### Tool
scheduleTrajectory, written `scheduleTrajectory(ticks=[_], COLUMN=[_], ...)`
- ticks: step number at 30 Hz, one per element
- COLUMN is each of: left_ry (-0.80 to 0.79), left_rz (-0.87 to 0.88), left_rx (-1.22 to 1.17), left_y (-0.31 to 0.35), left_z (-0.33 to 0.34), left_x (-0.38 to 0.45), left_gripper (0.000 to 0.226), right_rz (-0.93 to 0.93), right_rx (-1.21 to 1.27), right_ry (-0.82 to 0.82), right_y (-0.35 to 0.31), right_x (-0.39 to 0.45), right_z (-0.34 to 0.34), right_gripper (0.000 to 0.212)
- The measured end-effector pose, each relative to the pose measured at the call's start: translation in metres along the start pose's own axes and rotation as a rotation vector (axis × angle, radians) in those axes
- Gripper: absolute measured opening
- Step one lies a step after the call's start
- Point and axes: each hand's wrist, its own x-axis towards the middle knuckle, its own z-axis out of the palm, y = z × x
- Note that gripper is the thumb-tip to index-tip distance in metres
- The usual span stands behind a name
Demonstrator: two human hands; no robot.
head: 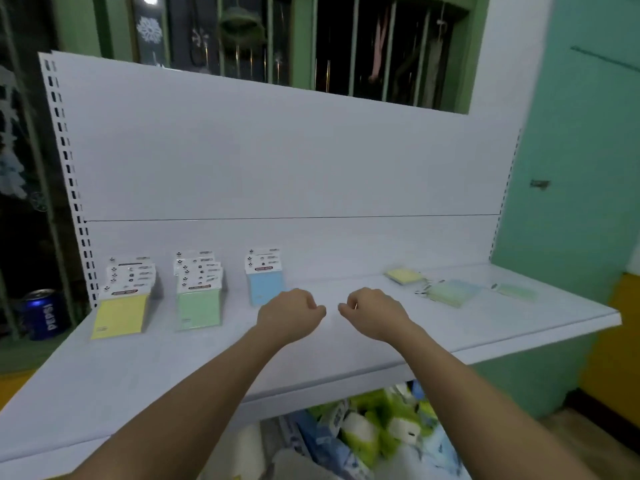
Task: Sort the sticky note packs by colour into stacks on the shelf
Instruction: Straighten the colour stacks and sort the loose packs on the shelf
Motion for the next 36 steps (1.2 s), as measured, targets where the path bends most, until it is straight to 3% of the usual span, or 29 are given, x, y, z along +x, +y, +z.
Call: scheduleTrajectory(ticks=[7,16,30,36], left_ry=[-0.021,-0.063,-0.031,-0.156], left_rz=[-0.004,-0.031,-0.128,-0.106], left_rx=[-0.032,-0.097,-0.198,-0.173], left_y=[0.114,0.225,0.241,0.242], left_z=[0.056,0.134,0.196,0.210], left_x=[0.009,0.029,0.135,0.201], left_gripper=[0.030,0.030,0.018,0.041], right_rz=[0.049,0.134,0.112,0.120], right_rx=[0.089,0.148,0.233,0.252], right_ry=[0.021,0.028,0.044,0.112], right_y=[0.123,0.282,0.353,0.378], right_x=[-0.024,-0.052,0.046,0.113], right_z=[-0.038,-0.081,-0.056,-0.056], right_gripper=[0.032,0.038,0.023,0.018])
